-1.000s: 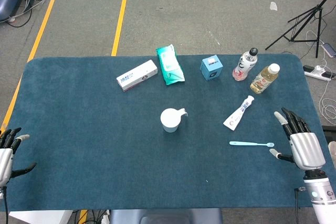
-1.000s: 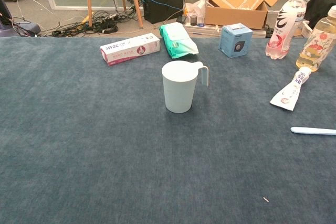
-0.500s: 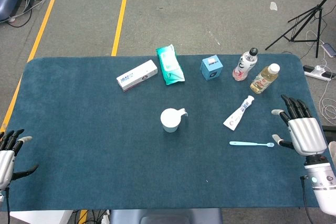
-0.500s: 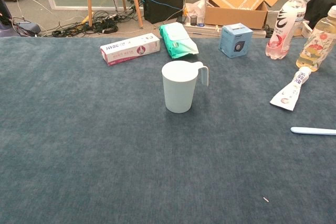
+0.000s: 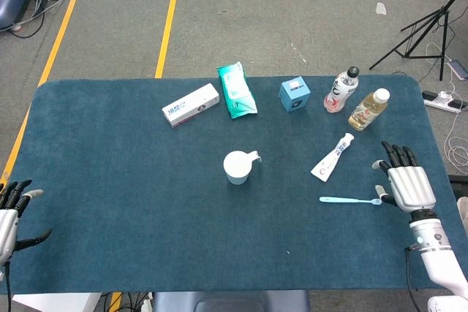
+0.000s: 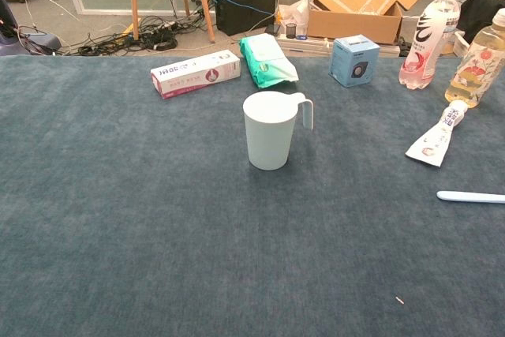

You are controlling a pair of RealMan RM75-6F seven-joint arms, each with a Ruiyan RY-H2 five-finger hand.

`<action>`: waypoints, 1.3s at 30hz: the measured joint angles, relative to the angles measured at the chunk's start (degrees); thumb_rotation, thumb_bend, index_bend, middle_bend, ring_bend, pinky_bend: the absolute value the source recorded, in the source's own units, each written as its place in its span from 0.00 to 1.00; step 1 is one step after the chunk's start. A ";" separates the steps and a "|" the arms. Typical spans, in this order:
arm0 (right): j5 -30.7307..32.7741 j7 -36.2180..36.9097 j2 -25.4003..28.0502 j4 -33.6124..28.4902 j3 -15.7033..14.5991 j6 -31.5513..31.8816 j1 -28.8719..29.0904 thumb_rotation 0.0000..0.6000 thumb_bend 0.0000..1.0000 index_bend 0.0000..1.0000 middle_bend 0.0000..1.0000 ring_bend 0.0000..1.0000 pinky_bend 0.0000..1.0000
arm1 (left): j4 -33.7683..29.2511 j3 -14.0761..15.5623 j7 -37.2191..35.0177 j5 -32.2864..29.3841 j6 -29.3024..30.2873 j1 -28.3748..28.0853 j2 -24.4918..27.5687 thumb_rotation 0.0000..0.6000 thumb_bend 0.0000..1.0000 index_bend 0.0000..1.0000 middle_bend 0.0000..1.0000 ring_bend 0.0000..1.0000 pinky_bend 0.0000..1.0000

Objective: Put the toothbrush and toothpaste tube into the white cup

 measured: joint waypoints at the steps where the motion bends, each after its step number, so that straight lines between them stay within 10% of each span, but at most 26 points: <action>1: 0.05 0.16 -0.54 0.55 -0.22 -0.45 0.20 1.00 0.28 0.38 0.00 0.00 0.06 | -0.05 0.02 -0.03 0.00 -0.04 0.01 0.05 1.00 0.00 0.25 0.14 0.09 0.03; 39: 3.01 -3.34 -6.85 5.88 -4.68 -9.55 3.92 1.00 0.27 0.46 0.00 0.00 0.06 | -0.34 0.02 0.01 -0.57 -0.53 0.02 0.39 1.00 0.00 0.25 0.14 0.09 0.03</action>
